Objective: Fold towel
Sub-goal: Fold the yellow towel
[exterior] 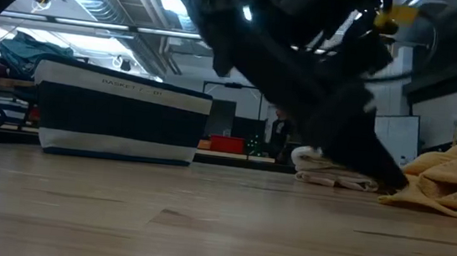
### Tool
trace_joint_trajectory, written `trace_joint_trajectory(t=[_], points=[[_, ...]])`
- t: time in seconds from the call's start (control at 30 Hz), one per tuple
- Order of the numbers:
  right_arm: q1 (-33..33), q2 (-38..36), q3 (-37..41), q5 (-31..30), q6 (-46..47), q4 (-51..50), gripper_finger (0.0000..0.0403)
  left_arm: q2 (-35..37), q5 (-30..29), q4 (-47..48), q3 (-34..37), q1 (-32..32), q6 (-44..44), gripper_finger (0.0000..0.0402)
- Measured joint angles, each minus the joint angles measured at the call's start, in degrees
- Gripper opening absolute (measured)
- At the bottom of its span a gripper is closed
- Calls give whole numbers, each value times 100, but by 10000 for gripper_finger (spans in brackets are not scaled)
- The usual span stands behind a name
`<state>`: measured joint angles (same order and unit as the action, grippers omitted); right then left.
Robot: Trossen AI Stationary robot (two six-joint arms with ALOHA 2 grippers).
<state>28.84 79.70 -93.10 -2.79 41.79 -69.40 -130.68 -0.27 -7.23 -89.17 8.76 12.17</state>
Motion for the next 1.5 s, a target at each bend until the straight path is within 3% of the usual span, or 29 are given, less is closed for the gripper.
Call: trace_joint_trajectory(t=[0.53,0.87,1.03,1.27,1.5], points=[[0,-4,0,393,5,1003,166,-390,-275,-598,-4,-245,-57,155],[0,-4,0,393,-6,937,166,-255,-308,-133,-9,-71,-210,14],[0,12,0,315,-13,934,166,299,-318,868,16,67,-102,23],[2,120,2,172,-98,957,166,1650,-391,2562,9,211,20,11],[4,391,2,181,-160,937,166,3136,-773,2966,4,223,48,7]])
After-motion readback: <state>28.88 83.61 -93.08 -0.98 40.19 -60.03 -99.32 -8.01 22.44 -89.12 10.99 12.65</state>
